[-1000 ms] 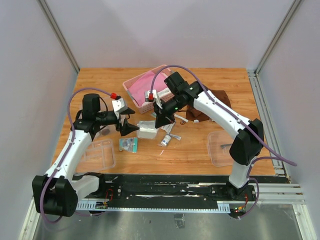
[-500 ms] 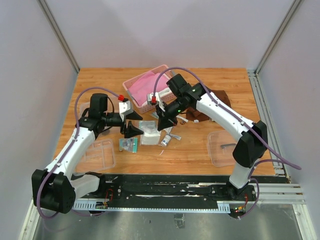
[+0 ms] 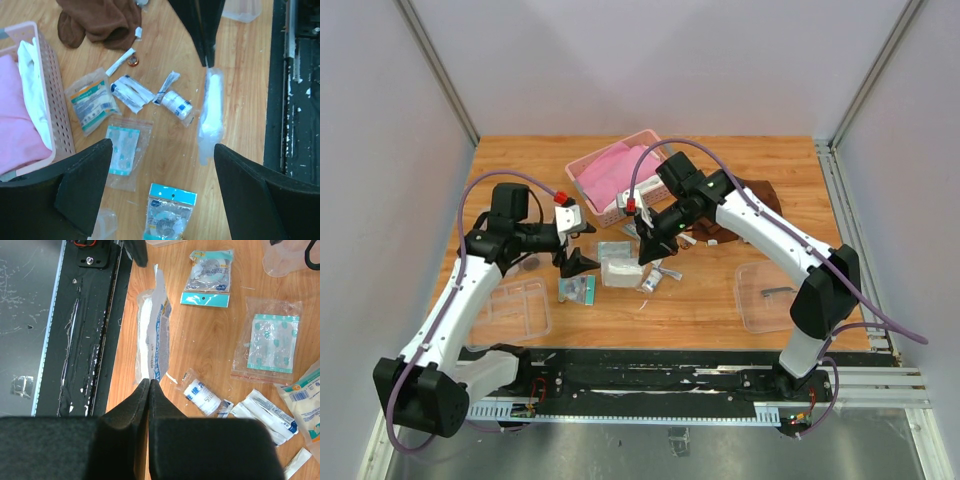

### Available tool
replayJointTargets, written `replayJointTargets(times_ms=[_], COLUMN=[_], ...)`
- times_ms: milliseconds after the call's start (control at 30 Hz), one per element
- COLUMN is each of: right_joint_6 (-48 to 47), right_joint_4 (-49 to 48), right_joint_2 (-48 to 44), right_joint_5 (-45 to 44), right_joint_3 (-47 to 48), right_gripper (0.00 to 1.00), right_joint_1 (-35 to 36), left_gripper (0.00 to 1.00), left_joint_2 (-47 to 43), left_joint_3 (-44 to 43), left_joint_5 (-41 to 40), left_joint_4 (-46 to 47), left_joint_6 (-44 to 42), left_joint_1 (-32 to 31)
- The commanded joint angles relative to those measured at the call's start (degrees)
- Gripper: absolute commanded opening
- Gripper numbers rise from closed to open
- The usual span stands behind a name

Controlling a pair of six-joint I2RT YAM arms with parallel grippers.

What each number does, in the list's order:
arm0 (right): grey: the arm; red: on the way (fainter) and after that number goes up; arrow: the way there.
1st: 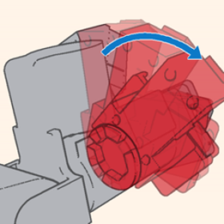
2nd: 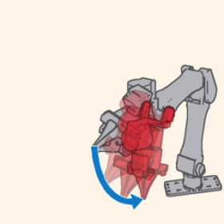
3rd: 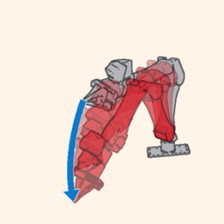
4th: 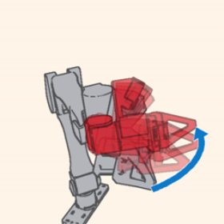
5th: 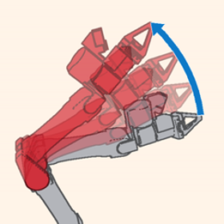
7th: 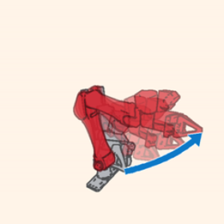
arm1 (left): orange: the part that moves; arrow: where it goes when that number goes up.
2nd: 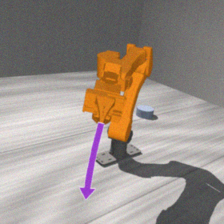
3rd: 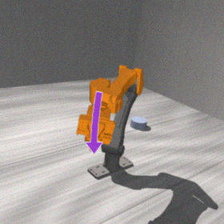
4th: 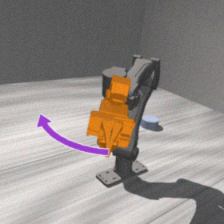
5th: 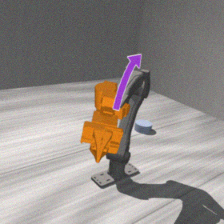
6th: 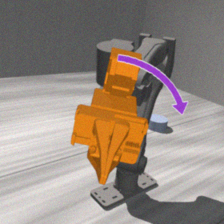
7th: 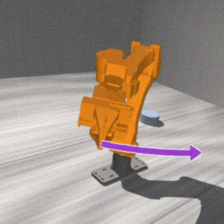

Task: Organize the medicine kit
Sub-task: Place the medical item at the medicine box.

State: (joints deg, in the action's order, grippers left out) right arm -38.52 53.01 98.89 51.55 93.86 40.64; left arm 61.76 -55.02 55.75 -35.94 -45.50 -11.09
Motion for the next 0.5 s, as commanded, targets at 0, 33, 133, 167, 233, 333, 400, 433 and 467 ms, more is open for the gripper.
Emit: replayJointTargets(times_ms=[0, 33, 133, 167, 233, 333, 400, 433, 467], right_joint_6=[0.3, 0.5, 1.3, 1.5, 1.8, 2.3, 2.5, 2.5, 2.6], right_joint_4=[-0.2, -0.5, -1.3, -1.5, -1.7, -2.3, -2.5, -2.7, -2.9], right_joint_2=[-2.0, -2.1, -2.6, -2.7, -2.8, -2.9, -3.0, -3.0, -3.0], right_joint_5=[0.6, 0.7, 0.6, 0.4, 0.2, -0.2, -0.5, -0.6, -0.6], right_joint_3=[-0.8, -0.8, -1.1, -1.1, -1.1, -1.4, -1.6, -1.6, -1.6], right_gripper=[0.01, 0.01, 0.01, 0.01, 0.01, 0.01, 0.01, 0.00, 0.00], right_joint_1=[0.8, 1.0, 1.4, 1.6, 1.9, 2.1, 2.1, 2.2, 2.2], left_gripper=[0.86, 0.84, 0.77, 0.76, 0.74, 0.70, 0.66, 0.62, 0.60], left_joint_2=[-0.2, 0.7, 3.4, 4.3, 5.4, 6.5, 7.1, 7.4, 7.7], left_joint_3=[-2.4, -2.9, -3.7, -3.8, -3.5, -2.7, -2.3, -2.1, -2.0], left_joint_5=[5.9, 6.8, 7.2, 7.4, 8.2, 9.4, 9.1, 9.1, 9.2], left_joint_4=[-2.2, -2.3, -2.3, -2.4, -2.4, -2.4, -2.4, -2.4, -2.4], left_joint_6=[0.5, 1.6, 4.2, 4.7, 5.8, 6.4, 6.4, 6.7, 6.8], left_joint_1=[-0.6, -0.8, -1.8, -2.1, -2.7, -3.3, -3.8, -4.0, -4.1])
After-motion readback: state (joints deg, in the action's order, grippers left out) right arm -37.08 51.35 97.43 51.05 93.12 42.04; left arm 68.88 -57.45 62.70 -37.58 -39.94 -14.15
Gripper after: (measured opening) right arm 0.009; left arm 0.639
